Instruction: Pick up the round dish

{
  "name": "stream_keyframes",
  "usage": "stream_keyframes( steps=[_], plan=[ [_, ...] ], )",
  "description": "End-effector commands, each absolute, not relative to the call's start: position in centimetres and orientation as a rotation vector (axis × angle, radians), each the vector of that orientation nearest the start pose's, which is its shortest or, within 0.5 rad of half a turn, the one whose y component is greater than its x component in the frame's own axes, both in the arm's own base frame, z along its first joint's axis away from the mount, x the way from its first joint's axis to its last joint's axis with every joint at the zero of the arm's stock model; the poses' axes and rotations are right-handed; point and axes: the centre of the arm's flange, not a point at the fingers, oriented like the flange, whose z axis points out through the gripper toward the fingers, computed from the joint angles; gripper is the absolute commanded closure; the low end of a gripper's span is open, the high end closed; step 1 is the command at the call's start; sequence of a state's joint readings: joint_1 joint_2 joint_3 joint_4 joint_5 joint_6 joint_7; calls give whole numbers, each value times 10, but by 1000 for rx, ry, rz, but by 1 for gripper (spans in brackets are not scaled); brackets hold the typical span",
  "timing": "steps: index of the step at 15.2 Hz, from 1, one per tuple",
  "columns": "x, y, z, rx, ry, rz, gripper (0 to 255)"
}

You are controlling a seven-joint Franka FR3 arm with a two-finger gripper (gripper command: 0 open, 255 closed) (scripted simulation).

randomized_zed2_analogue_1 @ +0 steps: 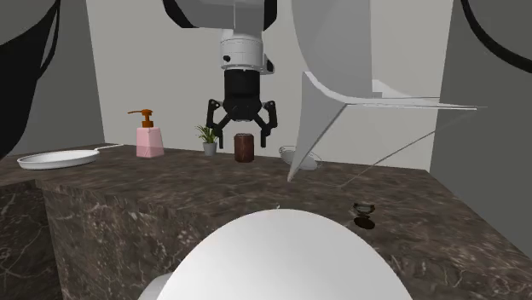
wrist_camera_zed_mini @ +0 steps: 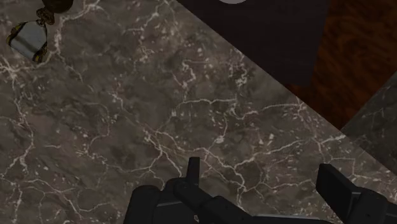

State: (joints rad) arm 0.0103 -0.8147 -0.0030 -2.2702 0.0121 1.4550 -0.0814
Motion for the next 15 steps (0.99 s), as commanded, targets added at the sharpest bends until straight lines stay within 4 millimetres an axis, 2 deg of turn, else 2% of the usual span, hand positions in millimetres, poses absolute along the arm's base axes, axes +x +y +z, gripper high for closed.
stream_keyframes(
  steps=[1,15],
  plan=[
    [287,3,629,-3124,-142,0,0],
    [450,-96,617,-2995,-73,-33,0]
  ],
)
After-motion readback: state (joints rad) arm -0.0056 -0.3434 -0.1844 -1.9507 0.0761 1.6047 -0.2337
